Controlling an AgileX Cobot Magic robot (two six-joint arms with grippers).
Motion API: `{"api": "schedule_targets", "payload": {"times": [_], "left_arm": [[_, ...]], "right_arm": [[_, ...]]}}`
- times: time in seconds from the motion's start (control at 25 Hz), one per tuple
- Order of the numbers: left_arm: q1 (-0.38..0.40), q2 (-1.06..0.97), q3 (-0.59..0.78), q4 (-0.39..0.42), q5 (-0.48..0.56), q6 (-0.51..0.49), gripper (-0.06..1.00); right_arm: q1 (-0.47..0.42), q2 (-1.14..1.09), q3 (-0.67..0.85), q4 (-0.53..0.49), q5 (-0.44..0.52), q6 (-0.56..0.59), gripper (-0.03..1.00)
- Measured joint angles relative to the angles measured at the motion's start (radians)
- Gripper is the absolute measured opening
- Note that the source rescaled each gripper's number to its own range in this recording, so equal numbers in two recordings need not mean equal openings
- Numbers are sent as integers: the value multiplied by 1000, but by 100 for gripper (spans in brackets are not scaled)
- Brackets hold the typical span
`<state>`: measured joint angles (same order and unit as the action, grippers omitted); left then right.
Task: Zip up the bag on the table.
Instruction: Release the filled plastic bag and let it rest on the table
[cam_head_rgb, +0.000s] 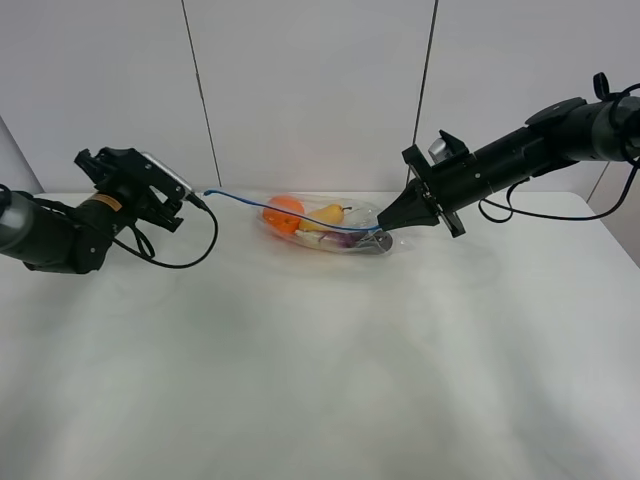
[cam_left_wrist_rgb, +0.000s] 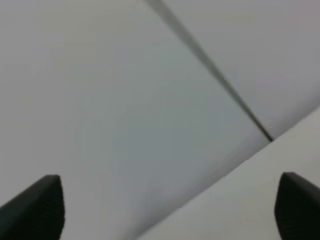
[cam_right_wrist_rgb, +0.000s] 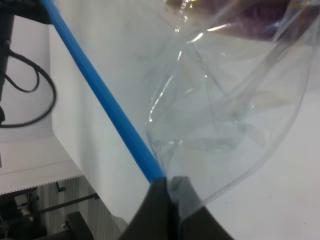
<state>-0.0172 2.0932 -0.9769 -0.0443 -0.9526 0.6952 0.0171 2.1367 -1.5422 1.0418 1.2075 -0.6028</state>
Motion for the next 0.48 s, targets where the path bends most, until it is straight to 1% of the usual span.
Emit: {"api": "schedule_targets", "payload": {"times": [0.16, 0.2, 0.28, 0.32, 0.4, 0.48], "left_arm": [[17, 0, -1, -15, 63, -151, 99], [17, 0, -3, -19, 96, -197, 100], [17, 0, -25, -31, 194, -288, 100], [17, -3, -44, -33, 274, -322, 100], [17, -13, -92, -38, 466, -385, 100], [17, -23, -163, -40, 647, -417, 100]], "right_arm": [[0, 0, 0, 0, 1, 0, 0], [0, 0, 0, 0, 1, 0, 0], [0, 0, 0, 0, 1, 0, 0], [0, 0, 0, 0, 1, 0, 0], [0, 0, 0, 0, 1, 0, 0], [0, 0, 0, 0, 1, 0, 0]]}}
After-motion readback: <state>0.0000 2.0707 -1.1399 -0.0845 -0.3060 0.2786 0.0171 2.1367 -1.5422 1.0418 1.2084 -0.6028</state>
